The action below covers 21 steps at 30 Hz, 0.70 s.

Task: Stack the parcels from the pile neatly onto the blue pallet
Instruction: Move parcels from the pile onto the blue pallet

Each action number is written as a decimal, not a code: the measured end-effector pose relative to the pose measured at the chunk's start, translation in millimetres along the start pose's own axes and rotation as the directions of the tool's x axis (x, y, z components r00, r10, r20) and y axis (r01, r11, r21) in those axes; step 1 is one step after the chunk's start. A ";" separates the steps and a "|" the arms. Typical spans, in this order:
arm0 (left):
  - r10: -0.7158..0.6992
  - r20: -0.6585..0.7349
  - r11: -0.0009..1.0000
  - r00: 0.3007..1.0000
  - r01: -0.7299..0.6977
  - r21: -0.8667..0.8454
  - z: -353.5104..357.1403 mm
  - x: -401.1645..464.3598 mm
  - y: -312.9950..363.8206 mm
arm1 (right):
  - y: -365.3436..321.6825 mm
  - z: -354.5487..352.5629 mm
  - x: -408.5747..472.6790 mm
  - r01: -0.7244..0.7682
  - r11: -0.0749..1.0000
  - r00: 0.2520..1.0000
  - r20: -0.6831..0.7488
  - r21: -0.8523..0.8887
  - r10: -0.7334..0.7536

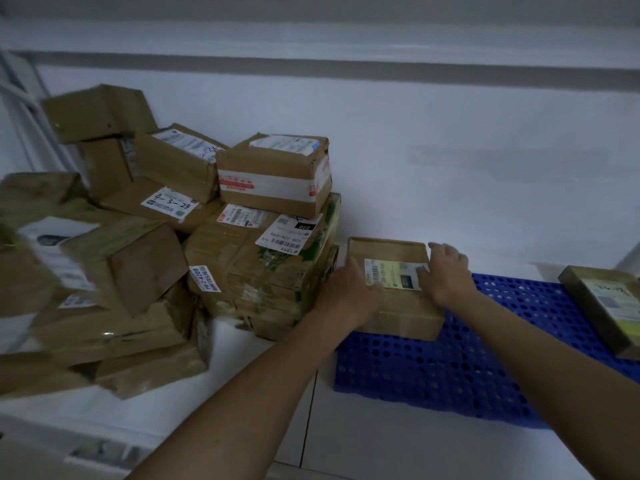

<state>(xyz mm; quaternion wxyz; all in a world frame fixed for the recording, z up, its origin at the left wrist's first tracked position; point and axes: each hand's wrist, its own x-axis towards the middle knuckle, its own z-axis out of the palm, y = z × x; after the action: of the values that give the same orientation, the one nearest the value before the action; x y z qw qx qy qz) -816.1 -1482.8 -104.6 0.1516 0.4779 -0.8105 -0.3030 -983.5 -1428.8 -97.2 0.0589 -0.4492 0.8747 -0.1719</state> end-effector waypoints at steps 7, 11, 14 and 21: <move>0.273 -0.257 0.962 0.927 -0.261 0.082 -58.3 -44.5 9.9 | -73.5 -17.2 -3.1 0.395 0.918 0.918 -0.035 -0.005 -0.395; 0.195 -0.352 0.981 0.915 -0.182 0.070 -93.7 -54.3 -8.9 | -109.2 -13.9 -18.6 0.481 0.866 0.876 -0.037 0.136 -0.481; 0.100 -0.372 0.993 0.923 -0.067 0.101 -125.2 -47.5 -27.3 | -127.0 -10.1 -26.8 0.459 0.867 0.884 -0.007 0.192 -0.467; -0.046 -0.281 0.995 0.959 0.068 0.070 -190.5 -18.2 -48.2 | -160.3 -10.1 -8.1 0.353 0.883 0.920 0.058 0.309 -0.387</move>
<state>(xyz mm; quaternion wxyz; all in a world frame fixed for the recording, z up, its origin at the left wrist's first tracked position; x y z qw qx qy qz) -672.1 -1550.3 12.3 0.2366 0.5444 -0.7783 -0.2049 -858.6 -1505.9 -31.4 0.1420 -0.6036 0.7327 -0.2806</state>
